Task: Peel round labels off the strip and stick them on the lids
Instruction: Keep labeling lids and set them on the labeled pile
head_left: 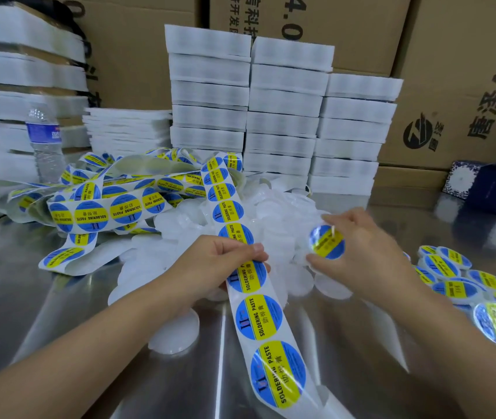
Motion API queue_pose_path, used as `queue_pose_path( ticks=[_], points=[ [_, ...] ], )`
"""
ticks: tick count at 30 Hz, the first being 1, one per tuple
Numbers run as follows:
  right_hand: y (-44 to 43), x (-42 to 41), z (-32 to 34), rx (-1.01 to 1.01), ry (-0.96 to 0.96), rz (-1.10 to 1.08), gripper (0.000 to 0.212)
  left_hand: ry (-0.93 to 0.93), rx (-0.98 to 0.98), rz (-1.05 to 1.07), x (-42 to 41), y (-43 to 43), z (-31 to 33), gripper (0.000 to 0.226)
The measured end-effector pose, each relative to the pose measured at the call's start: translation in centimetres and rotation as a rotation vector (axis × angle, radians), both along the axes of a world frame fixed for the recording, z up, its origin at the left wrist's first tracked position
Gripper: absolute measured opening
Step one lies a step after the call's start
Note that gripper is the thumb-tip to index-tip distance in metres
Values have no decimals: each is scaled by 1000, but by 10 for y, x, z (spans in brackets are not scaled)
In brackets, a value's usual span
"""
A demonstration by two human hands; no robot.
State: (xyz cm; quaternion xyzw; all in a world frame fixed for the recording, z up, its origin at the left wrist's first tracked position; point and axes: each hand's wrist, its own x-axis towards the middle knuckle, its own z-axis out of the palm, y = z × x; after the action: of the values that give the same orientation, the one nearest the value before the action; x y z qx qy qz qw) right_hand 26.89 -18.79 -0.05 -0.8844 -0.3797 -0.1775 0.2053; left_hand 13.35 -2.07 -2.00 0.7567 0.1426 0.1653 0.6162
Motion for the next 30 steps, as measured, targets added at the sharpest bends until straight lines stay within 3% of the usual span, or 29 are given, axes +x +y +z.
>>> queue_pose_path(
  ticks=[3, 8, 18, 22, 24, 26, 28, 30],
  points=[
    [-15, 20, 10, -133, 34, -236, 56, -23, -44, 19, -1, 1, 0, 21],
    [-39, 47, 22, -268, 150, -470, 63, -62, -74, 76, -2, 0, 1, 23],
    [-48, 56, 23, -434, 215, -605, 46, -80, -56, 146, 0, 4, 2, 23],
    [-48, 58, 21, -460, 181, -598, 63, -74, -54, 172, 0, 3, 2, 26],
    [-44, 55, 21, -414, 112, -508, 66, -88, -70, 195, -1, 3, 2, 25],
    [-36, 47, 22, -207, 115, -273, 54, -102, -81, 216, -1, 3, 3, 25],
    [-27, 28, 24, 4, 261, 51, 39, -109, -84, 228, 0, 4, 3, 26],
    [-17, 2, 23, 64, 504, 353, 41, -115, -96, 234, 0, 5, 2, 24]
  ],
)
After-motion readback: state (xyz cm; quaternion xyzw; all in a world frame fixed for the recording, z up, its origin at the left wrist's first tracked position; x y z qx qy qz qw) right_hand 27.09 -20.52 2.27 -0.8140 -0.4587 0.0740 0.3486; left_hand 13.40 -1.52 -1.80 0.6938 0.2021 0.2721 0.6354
